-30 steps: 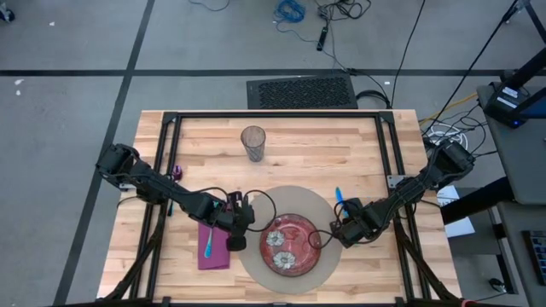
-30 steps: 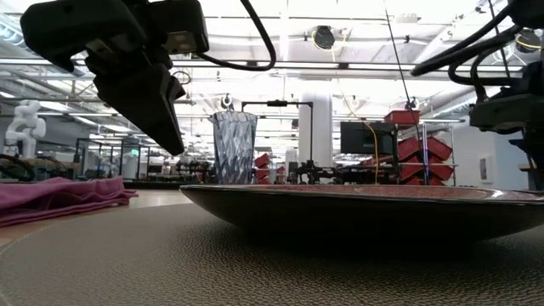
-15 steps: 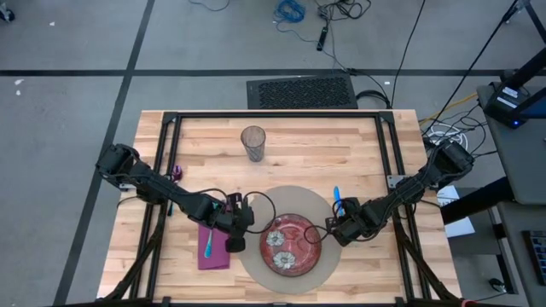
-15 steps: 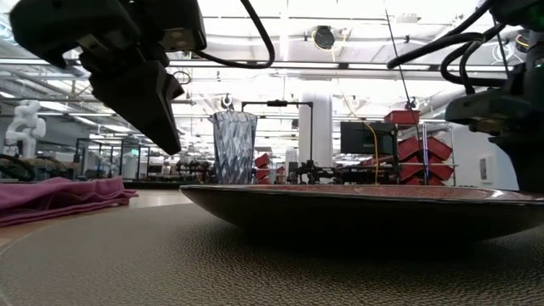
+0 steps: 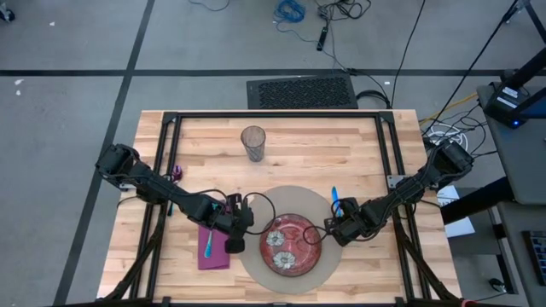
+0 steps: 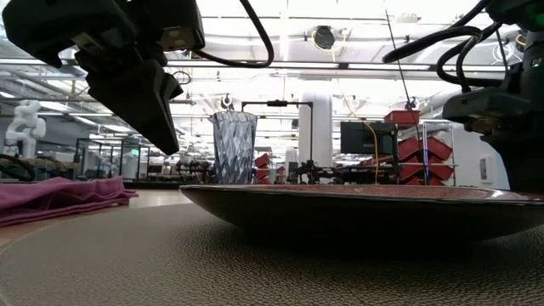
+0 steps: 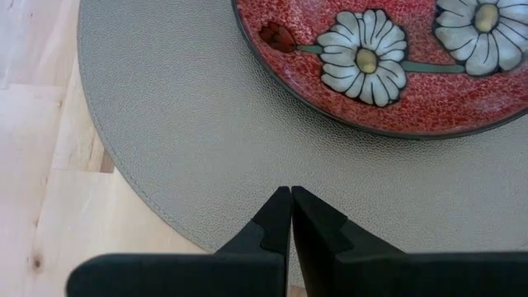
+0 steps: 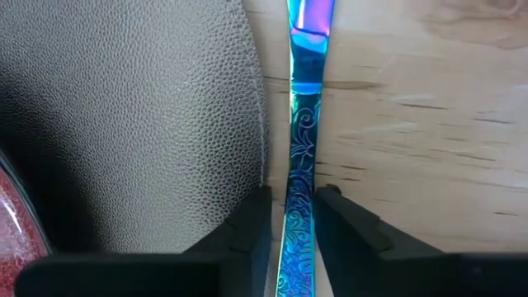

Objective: Set table place
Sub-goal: Adjust the gray placemat

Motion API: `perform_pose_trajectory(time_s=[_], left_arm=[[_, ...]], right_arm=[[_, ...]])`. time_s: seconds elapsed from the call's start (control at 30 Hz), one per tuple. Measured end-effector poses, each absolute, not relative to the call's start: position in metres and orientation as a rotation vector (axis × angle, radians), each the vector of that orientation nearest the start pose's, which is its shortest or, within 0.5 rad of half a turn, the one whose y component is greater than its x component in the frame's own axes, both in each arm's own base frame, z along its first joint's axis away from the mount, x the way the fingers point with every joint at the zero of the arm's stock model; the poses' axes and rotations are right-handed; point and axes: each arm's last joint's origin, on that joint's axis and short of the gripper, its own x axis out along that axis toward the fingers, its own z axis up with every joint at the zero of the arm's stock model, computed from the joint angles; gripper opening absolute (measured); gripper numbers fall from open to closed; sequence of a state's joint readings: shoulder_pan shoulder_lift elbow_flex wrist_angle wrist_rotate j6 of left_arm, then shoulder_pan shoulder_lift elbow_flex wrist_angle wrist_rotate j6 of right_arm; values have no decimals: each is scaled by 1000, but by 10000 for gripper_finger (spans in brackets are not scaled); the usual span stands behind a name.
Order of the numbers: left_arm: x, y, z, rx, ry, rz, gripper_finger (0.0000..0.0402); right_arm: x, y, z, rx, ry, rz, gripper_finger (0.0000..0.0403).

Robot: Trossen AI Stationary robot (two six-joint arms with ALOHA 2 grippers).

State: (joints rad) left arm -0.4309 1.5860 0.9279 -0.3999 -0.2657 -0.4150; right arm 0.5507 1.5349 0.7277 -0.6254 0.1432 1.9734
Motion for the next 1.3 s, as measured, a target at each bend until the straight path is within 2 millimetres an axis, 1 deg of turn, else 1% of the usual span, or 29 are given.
perform_pose_trajectory(time_s=[0.2, 0.33, 0.43, 0.57, 0.73, 0.8, 0.9, 1.07, 1.17, 1.3], left_arm=[[277, -119, 182, -33, 1000, 67, 0], [277, -119, 182, -33, 1000, 66, 0], [277, -119, 182, -33, 1000, 66, 0], [277, -119, 182, -35, 1000, 67, 0], [277, -119, 182, -35, 1001, 67, 0], [276, -120, 181, -34, 1006, 69, 0], [273, -120, 180, -21, 1030, 70, 0], [259, -117, 173, 16, 1164, 116, 0], [252, -116, 163, -8, 1217, 94, 0], [245, -115, 146, -65, 1234, 23, 0]], right_arm=[[204, 121, 137, 1127, 1100, -987, 95], [204, 121, 141, 1074, 1126, -1006, 102], [207, 122, 150, 1050, 1116, -998, 103], [210, 123, 155, 1021, 1104, -984, 103], [217, 127, 165, 993, 1105, -915, 103], [222, 134, 170, 986, 1098, -830, 103], [226, 150, 176, 974, 1077, -677, 103], [223, 174, 183, 940, 1039, -508, 102], [219, 185, 179, 916, 1052, -465, 102], [220, 199, 164, 850, 1080, -404, 100]])
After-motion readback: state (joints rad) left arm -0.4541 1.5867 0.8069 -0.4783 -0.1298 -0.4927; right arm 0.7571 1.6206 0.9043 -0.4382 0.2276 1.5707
